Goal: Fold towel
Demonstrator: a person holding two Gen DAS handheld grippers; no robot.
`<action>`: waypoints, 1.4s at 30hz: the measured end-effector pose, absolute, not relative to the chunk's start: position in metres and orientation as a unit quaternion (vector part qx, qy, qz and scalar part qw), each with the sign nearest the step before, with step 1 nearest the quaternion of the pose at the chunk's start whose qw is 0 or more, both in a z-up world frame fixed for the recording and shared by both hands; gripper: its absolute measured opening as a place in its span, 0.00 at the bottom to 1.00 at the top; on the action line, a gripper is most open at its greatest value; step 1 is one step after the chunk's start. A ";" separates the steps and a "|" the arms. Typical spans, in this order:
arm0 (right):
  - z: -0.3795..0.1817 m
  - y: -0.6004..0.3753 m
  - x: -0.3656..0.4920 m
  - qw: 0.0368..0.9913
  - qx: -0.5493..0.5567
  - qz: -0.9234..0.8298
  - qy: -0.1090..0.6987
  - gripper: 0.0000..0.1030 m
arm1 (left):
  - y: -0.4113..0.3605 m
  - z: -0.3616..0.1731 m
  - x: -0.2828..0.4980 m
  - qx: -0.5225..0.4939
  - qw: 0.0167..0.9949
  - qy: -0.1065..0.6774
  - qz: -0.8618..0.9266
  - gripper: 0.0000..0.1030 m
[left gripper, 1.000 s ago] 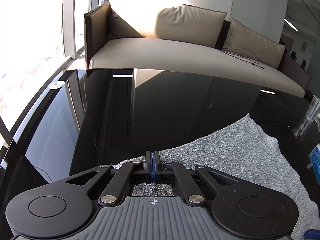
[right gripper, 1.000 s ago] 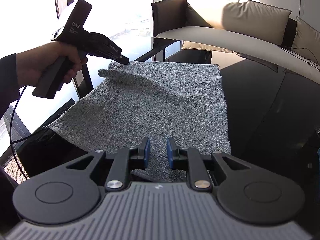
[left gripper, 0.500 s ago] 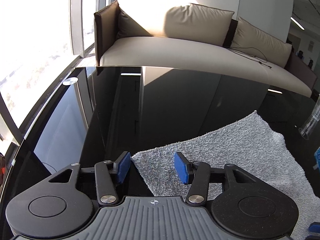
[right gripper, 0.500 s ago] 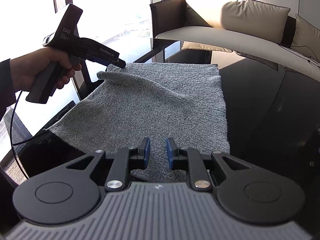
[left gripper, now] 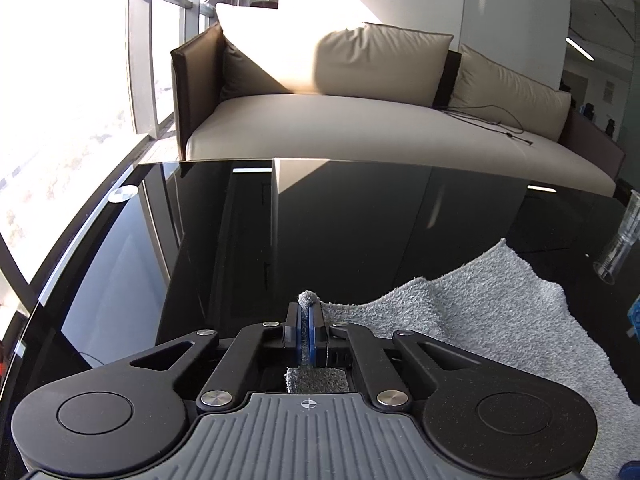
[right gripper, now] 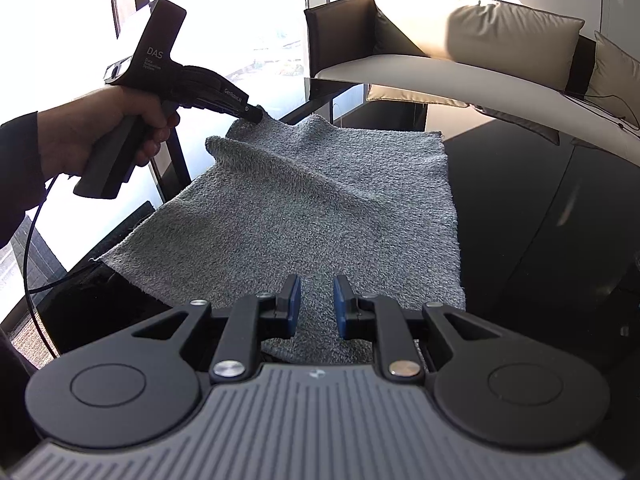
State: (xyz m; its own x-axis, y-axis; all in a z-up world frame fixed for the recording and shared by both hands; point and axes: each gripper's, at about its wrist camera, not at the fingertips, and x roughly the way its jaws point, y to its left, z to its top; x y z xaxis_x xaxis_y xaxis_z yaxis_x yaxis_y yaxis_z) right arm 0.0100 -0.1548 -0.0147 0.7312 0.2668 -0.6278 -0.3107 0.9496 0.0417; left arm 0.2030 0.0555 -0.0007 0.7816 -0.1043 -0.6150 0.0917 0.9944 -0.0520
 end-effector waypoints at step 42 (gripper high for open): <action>-0.017 -0.053 0.046 0.923 -0.030 0.251 0.288 0.19 | 0.079 0.032 0.188 -0.051 0.951 0.300 -0.048 0.31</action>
